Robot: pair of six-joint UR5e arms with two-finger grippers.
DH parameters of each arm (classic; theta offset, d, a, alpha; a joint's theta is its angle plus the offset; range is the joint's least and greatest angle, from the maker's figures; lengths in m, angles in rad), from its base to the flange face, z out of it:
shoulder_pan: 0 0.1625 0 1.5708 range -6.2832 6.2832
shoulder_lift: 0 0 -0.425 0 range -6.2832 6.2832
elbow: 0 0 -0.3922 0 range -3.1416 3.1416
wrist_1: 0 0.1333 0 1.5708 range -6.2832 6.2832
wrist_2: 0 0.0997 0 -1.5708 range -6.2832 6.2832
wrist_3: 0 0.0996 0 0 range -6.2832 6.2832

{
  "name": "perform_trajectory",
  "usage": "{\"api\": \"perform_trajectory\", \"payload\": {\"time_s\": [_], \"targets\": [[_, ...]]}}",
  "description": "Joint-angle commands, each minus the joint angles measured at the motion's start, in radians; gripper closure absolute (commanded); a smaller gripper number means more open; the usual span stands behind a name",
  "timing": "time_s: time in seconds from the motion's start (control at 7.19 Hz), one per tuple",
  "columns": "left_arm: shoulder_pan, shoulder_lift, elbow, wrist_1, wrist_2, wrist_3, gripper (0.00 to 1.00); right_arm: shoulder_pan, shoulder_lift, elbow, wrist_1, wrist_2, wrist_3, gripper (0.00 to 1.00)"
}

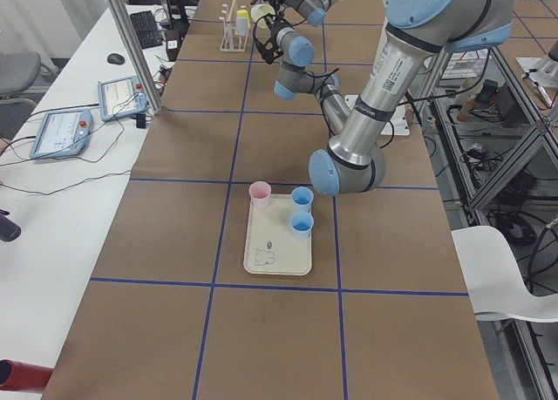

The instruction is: Transfer IKEA cup to right arm and place on rack

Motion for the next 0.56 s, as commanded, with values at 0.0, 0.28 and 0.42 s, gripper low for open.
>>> {"api": "perform_trajectory", "payload": {"time_s": [0.0, 0.28, 0.42], "targets": [[0.009, -0.006, 0.001, 0.0, -0.002, 0.001, 1.0, -0.002, 0.001, 0.002, 0.002, -0.005, 0.0, 0.56], [0.009, -0.006, -0.008, 0.001, -0.002, 0.007, 0.01, 0.001, 0.001, 0.004, 0.002, -0.005, 0.0, 1.0], [0.003, 0.0, -0.01, 0.006, 0.0, 0.017, 0.0, 0.002, -0.007, 0.016, 0.002, -0.005, -0.001, 1.0]]}}
